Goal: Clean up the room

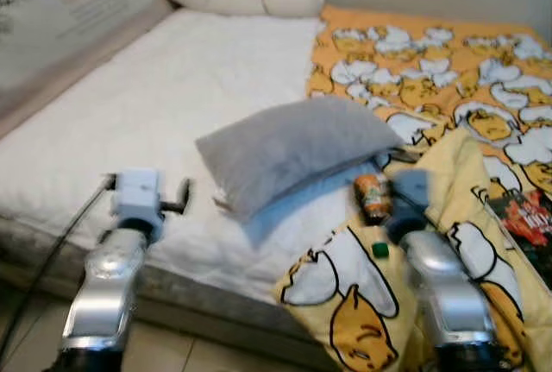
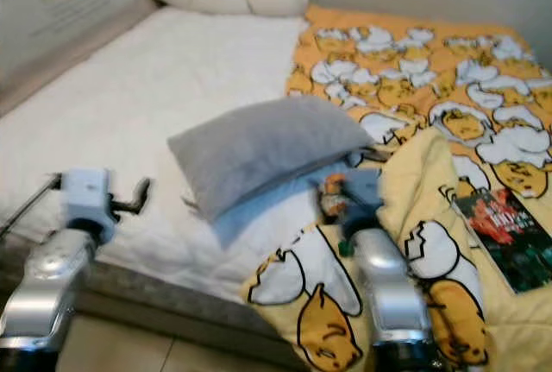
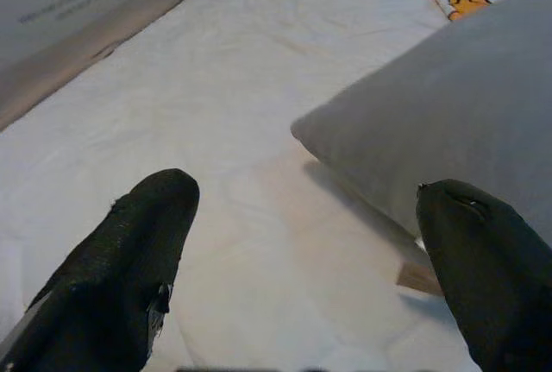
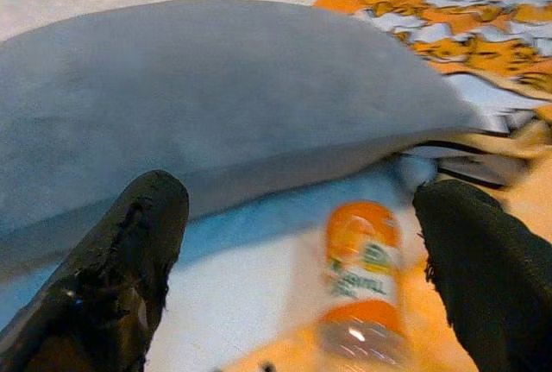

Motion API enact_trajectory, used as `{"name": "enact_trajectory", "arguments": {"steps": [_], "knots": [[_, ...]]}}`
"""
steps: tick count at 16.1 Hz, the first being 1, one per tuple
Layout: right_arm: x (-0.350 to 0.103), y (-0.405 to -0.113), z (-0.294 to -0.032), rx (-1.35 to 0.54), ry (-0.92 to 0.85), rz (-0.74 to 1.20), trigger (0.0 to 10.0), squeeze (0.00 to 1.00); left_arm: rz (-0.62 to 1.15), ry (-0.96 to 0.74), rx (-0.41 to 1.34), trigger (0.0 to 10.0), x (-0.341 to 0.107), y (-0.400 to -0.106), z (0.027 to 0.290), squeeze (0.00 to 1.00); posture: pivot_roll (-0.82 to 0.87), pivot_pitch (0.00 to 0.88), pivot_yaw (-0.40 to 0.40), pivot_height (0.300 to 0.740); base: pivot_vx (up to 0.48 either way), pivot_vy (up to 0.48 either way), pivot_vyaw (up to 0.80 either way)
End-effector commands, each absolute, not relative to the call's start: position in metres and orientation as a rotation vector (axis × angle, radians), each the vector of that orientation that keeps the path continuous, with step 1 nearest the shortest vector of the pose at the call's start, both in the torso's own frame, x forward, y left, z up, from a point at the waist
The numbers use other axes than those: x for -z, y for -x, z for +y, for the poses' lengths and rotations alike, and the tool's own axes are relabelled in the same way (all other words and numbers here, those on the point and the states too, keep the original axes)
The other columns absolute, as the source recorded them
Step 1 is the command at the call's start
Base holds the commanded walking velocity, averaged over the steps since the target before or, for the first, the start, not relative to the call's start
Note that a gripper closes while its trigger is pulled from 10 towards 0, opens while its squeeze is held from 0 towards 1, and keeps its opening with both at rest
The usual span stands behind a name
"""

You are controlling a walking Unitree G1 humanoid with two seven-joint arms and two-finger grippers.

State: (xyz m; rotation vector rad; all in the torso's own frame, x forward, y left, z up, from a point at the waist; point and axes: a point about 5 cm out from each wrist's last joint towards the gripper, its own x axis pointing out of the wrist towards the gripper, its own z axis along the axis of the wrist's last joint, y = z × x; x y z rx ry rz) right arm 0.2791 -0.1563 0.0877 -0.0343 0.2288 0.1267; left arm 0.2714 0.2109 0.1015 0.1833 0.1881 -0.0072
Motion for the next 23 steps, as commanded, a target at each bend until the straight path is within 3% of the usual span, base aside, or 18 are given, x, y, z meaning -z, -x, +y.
{"name": "enact_trajectory", "arguments": {"steps": [1,2,3,6,10,12,13,17,23], "knots": [[-0.089,-0.281,-0.171,-0.069,0.065,0.246,10.0,0.00,0.177,-0.203,0.038,10.0,-0.105,-0.274,0.204,0.00,-0.09,0.000,0.024,0.740,0.311,0.000,0.00],[-0.084,-0.281,-0.176,-0.028,0.036,0.280,10.0,0.91,0.181,-0.217,0.081,10.0,-0.106,-0.273,0.202,0.00,-0.09,0.000,0.019,0.740,0.000,0.000,0.00],[-0.081,-0.282,-0.179,-0.005,0.004,0.303,10.0,1.00,0.188,-0.233,0.118,10.0,-0.107,-0.273,0.201,0.00,-0.09,0.000,0.021,0.740,0.000,0.000,0.00],[-0.075,-0.295,-0.177,-0.032,0.032,0.367,10.0,1.00,0.211,-0.292,0.222,10.0,-0.109,-0.270,0.200,0.00,-0.08,0.000,0.025,0.740,0.000,0.000,0.00],[-0.062,-0.335,-0.180,-0.031,0.083,0.535,10.0,1.00,0.285,-0.384,0.409,10.0,-0.113,-0.260,0.200,0.00,-0.04,0.000,0.028,0.740,0.000,0.000,0.00],[-0.056,-0.338,-0.179,-0.038,0.093,0.594,10.0,1.00,0.308,-0.404,0.423,10.0,-0.113,-0.259,0.202,0.00,-0.03,0.000,0.030,0.740,0.000,0.000,0.00],[-0.046,-0.337,-0.180,-0.035,0.144,0.666,10.0,0.00,0.337,-0.417,0.461,10.0,-0.113,-0.255,0.203,0.00,-0.01,0.000,0.030,0.740,0.000,0.000,0.00],[-0.031,-0.329,-0.190,0.021,0.270,0.749,10.0,0.00,0.363,-0.426,0.486,10.0,-0.116,-0.249,0.205,0.00,0.00,0.000,0.023,0.740,0.000,0.000,0.00],[-0.011,-0.313,-0.200,0.097,0.186,0.829,10.0,0.00,0.384,-0.424,0.501,10.0,-0.120,-0.246,0.206,0.00,0.00,0.000,0.023,0.740,0.000,0.000,0.00]]}}
